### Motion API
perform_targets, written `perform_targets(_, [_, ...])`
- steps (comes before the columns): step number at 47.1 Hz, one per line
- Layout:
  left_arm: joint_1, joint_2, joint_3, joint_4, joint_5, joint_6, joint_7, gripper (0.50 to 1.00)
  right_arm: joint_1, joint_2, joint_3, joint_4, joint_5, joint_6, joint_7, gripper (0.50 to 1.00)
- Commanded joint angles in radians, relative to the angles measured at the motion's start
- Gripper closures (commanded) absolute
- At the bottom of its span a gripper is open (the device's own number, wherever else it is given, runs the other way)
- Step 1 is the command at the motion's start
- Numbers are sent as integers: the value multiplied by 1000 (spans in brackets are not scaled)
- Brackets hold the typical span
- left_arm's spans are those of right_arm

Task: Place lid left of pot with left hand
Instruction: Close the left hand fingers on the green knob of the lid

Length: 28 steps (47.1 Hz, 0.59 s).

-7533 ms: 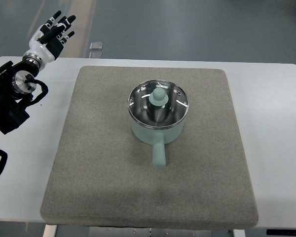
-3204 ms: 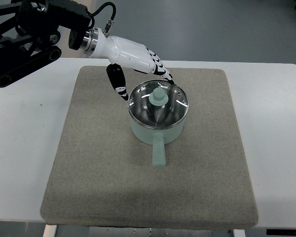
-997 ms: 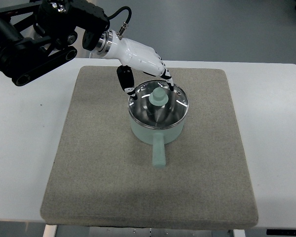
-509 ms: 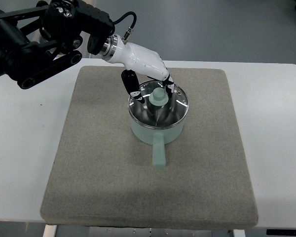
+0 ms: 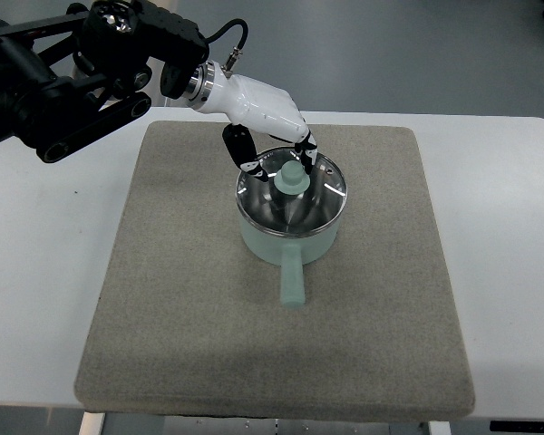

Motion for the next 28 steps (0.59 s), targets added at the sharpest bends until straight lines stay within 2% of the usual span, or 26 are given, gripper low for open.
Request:
perform_targets(1, [0, -2, 2, -2, -1, 0, 0, 750, 0, 0, 0, 0, 0, 0, 0, 579])
perform_targets(10, [7, -14, 0, 0, 1, 0, 0, 746, 0, 0, 0, 0, 0, 0, 0, 579])
perform_targets(15, [8, -15, 0, 8, 2, 3, 0, 761, 0, 0, 0, 0, 0, 0, 0, 579])
perform_targets(22, [7, -23, 0, 21, 4, 17, 0, 838, 0, 0, 0, 0, 0, 0, 0, 579])
perform_targets(24, [8, -25, 2, 21, 5, 17, 0, 876, 0, 0, 0, 0, 0, 0, 0, 579])
perform_targets(28, [8, -25, 0, 21, 5, 18, 0, 902, 0, 0, 0, 0, 0, 0, 0, 579])
